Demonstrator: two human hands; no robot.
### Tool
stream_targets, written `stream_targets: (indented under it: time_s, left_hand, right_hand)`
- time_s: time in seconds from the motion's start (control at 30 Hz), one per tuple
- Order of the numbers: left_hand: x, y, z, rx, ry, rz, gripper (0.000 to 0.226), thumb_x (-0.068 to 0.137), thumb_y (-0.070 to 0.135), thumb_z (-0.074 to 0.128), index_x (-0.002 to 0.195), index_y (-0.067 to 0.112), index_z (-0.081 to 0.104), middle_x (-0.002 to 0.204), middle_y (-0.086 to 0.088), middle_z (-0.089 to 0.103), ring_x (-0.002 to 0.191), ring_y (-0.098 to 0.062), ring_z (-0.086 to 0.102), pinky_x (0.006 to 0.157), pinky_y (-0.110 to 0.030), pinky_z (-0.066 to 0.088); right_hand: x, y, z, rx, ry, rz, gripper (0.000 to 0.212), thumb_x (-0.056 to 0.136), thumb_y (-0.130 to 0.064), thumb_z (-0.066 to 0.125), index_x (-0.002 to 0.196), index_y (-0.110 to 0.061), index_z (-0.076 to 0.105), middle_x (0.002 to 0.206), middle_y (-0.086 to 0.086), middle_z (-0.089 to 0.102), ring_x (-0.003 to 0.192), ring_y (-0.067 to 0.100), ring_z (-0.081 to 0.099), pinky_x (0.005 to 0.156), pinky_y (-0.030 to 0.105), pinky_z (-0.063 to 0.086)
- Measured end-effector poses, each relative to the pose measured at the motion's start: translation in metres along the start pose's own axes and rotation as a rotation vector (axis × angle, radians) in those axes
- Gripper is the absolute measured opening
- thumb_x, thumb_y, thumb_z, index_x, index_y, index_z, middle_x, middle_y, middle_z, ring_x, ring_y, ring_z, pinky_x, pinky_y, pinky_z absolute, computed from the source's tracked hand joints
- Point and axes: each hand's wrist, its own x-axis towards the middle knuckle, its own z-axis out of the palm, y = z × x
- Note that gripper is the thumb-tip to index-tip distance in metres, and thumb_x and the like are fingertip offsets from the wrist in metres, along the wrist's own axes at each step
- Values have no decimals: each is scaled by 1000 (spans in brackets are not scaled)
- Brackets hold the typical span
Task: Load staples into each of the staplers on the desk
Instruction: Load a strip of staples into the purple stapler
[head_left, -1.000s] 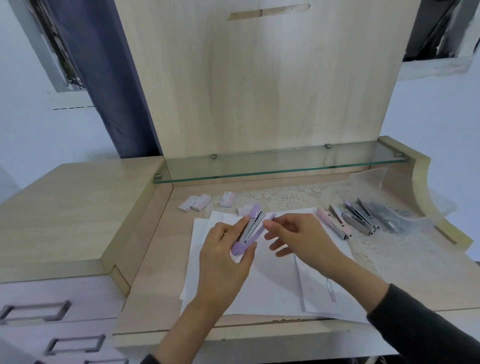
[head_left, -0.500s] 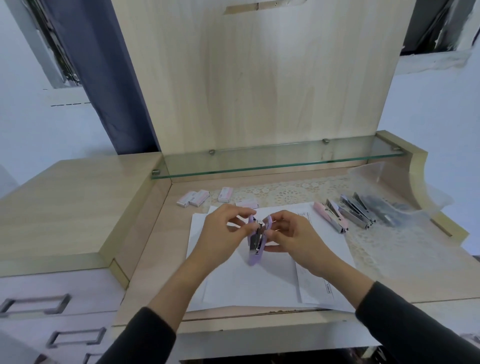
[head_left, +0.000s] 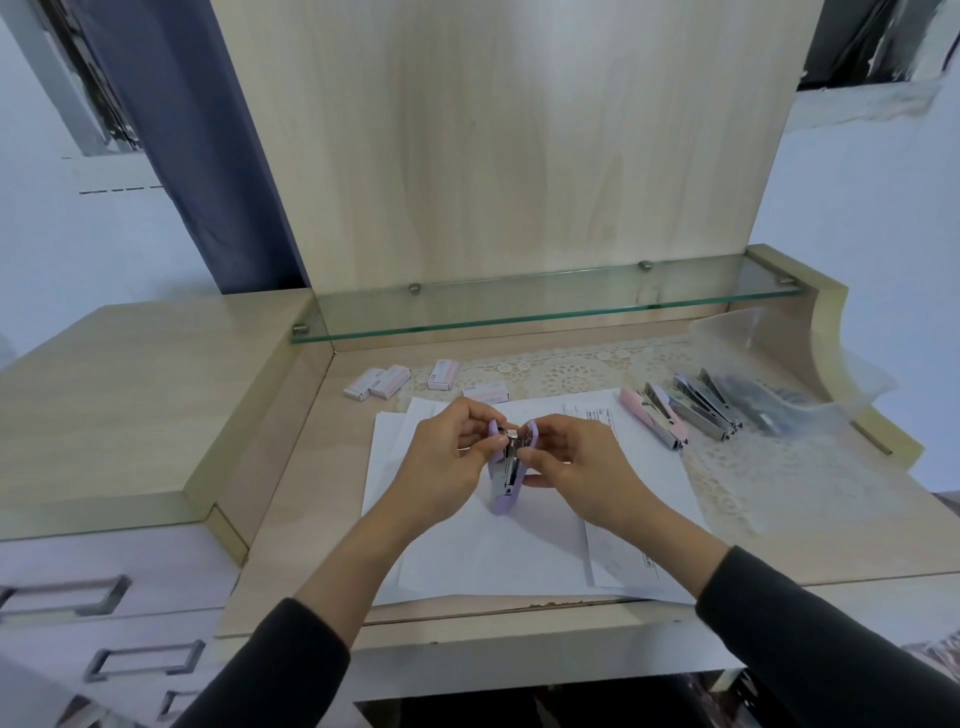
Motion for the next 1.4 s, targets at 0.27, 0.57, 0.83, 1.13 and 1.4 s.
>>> stream_targets:
  time_s: [0.27, 0.57, 0.83, 1.13, 1.4]
  left_hand:
    - [2, -2, -8, -66, -56, -41, 19, 88, -3, 51, 84, 16, 52, 89, -4, 68, 86, -13, 67, 78, -21, 54]
    - [-6, -12, -21, -80, -32, -4, 16, 85, -5, 55, 92, 9, 57, 100, 1, 68, 94, -7, 65, 83, -18, 51]
    - [-23, -32, -42, 255, -6, -4, 22, 76, 0, 68, 78, 19, 58, 78, 5, 62, 83, -5, 58, 69, -9, 48]
    - [-13, -40, -8, 832, -197, 439, 30, 82, 32, 45, 102, 20, 65, 94, 2, 65, 85, -15, 55, 79, -22, 40]
    - [10, -32, 19, 916, -343, 612, 37, 87, 28, 38, 118, 31, 58, 96, 0, 64, 77, -20, 56, 72, -30, 42]
  right_hand:
    - [-1, 5, -5, 78, 24, 39, 8, 85, 3, 53, 88, -3, 58, 86, 17, 65, 84, 27, 66, 73, 29, 58]
    - [-2, 8, -23, -40, -15, 7, 11, 78, -3, 65, 88, -7, 64, 87, 17, 67, 74, 24, 66, 76, 35, 58]
    - [-1, 19, -49, -437, 40, -52, 21, 73, -4, 68, 78, -23, 63, 69, -12, 56, 53, 4, 45, 58, 3, 38]
    - [-9, 48, -41, -205, 233, -107, 18, 64, 3, 75, 71, -13, 70, 51, -24, 57, 49, 0, 46, 49, 6, 34]
    - [-5, 57, -42, -174, 235, -151, 22, 61, 2, 78, 67, -16, 68, 53, -19, 59, 50, 2, 45, 50, 8, 34]
